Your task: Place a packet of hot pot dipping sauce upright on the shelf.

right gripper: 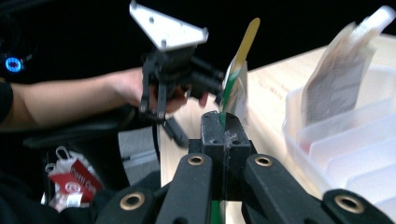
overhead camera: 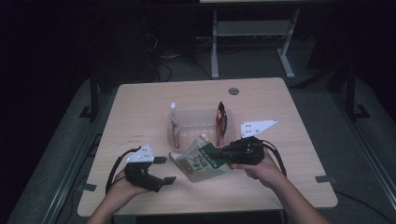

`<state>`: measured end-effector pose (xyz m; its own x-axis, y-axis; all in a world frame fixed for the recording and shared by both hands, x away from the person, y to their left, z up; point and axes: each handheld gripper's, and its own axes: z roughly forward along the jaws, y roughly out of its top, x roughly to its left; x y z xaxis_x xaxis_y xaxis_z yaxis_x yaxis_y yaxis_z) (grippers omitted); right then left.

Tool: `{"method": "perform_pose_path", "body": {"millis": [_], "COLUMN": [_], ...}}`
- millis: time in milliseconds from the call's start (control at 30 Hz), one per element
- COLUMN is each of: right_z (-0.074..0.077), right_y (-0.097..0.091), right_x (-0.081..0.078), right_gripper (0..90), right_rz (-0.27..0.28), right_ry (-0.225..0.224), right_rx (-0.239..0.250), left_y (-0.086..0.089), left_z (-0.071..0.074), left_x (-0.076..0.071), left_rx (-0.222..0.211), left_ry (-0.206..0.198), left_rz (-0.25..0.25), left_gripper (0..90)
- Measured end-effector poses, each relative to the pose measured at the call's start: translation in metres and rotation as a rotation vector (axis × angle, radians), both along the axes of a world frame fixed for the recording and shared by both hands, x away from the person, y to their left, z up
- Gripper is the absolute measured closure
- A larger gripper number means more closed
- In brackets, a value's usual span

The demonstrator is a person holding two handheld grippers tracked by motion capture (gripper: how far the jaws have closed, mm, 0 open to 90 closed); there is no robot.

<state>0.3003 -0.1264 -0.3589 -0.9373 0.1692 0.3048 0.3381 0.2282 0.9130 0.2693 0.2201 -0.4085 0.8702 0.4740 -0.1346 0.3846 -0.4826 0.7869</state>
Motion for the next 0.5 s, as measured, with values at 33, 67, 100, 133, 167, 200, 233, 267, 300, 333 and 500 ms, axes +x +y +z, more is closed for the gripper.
{"method": "perform_pose_path", "body": {"millis": [33, 67, 100, 133, 167, 200, 233, 267, 300, 333, 500], "right_z": [0.003, 0.006, 0.009, 0.012, 0.014, 0.016, 0.019, 0.021, 0.023, 0.028, 0.038], "right_y": [-0.001, -0.003, -0.004, -0.006, -0.009, -0.011, -0.013, -0.015, -0.016, -0.019, -0.021], "right_x": [0.001, 0.002, 0.003, 0.004, 0.006, 0.008, 0.010, 0.011, 0.013, 0.017, 0.026], "right_gripper": [90.0, 90.0, 90.0, 90.0, 90.0, 90.0, 90.0, 90.0, 90.0, 90.0, 90.0], "right_rz": [-0.010, -0.023, -0.031, -0.043, -0.053, -0.062, -0.074, -0.083, -0.092, -0.111, -0.147], "right_ry": [-0.011, -0.025, -0.027, -0.035, -0.035, -0.035, -0.042, -0.044, -0.049, -0.055, -0.075], "right_rx": [0.004, 0.010, 0.019, 0.026, 0.037, 0.049, 0.055, 0.062, 0.067, 0.080, 0.097], "left_y": [0.001, 0.001, 0.002, 0.002, 0.002, 0.003, 0.003, 0.003, 0.003, 0.003, 0.005], "left_z": [0.000, 0.000, 0.001, 0.000, 0.000, 0.000, 0.000, 0.001, 0.000, 0.000, 0.000], "left_x": [0.000, 0.000, 0.000, 0.001, 0.001, 0.001, 0.001, 0.001, 0.002, 0.002, 0.003], "left_rx": [0.000, 0.000, 0.002, 0.002, 0.003, 0.003, 0.004, 0.004, 0.005, 0.008, 0.016], "left_ry": [-0.001, 0.001, -0.001, -0.004, -0.005, -0.003, -0.002, 0.001, -0.002, -0.003, -0.002], "left_rz": [0.001, 0.001, 0.003, 0.004, 0.004, 0.004, 0.006, 0.008, 0.008, 0.006, 0.007], "left_gripper": [18.0, 18.0, 18.0, 18.0, 18.0, 18.0, 18.0, 18.0, 18.0, 17.9, 17.6]}}
